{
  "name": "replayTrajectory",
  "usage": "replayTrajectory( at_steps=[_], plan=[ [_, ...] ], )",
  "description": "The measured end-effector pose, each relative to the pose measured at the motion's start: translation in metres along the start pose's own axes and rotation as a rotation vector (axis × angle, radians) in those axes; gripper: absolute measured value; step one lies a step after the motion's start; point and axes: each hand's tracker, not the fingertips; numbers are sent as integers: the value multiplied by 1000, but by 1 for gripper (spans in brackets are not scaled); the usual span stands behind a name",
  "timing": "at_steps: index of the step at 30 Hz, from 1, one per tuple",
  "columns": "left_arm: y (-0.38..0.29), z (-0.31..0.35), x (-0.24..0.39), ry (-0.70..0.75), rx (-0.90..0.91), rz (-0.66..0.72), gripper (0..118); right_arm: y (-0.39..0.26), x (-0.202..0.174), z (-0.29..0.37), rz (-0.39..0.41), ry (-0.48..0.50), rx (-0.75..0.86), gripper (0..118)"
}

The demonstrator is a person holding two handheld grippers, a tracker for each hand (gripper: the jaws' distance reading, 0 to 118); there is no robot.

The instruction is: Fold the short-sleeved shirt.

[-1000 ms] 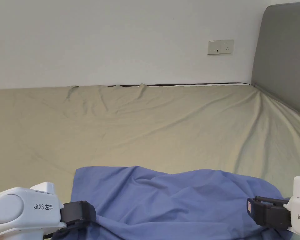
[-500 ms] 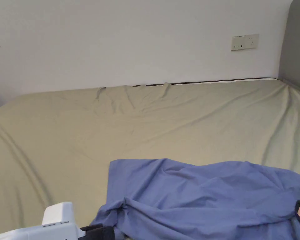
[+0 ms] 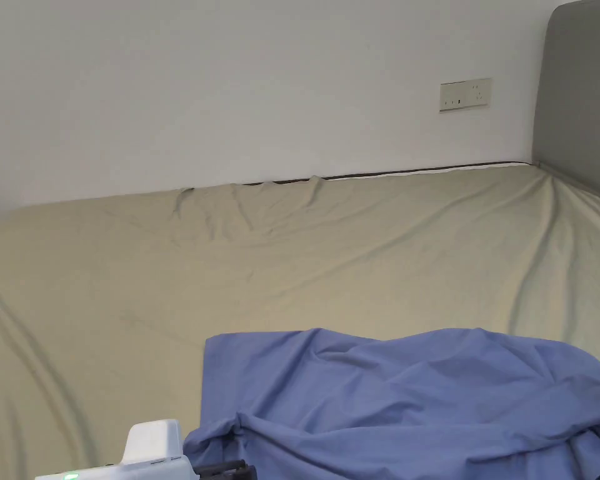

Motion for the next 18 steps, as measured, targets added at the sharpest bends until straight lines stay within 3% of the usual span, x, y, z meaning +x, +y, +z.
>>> replayTrajectory(
  at_steps=[5, 6, 8, 13, 15, 18],
  plan=[
    [19, -40, 2, -13, -82, 2, 111, 5, 4, -11, 24, 3, 2, 1],
    [20, -45, 4, -11, -79, 1, 108, 6, 4, -13, 30, 2, 1, 1],
    [23, -54, 9, 13, -98, -21, 90, 8, 6, -18, 37, -9, -13, 1],
    [17, -65, 26, 129, -163, -164, 87, 14, 10, -25, 99, -90, -40, 1],
    [21, -64, 27, 141, -174, -122, 85, 18, 12, -25, 109, -131, -52, 2],
    [33, -53, 23, 85, -257, -134, 68, 24, 17, -28, 127, -182, -79, 19]
  ],
)
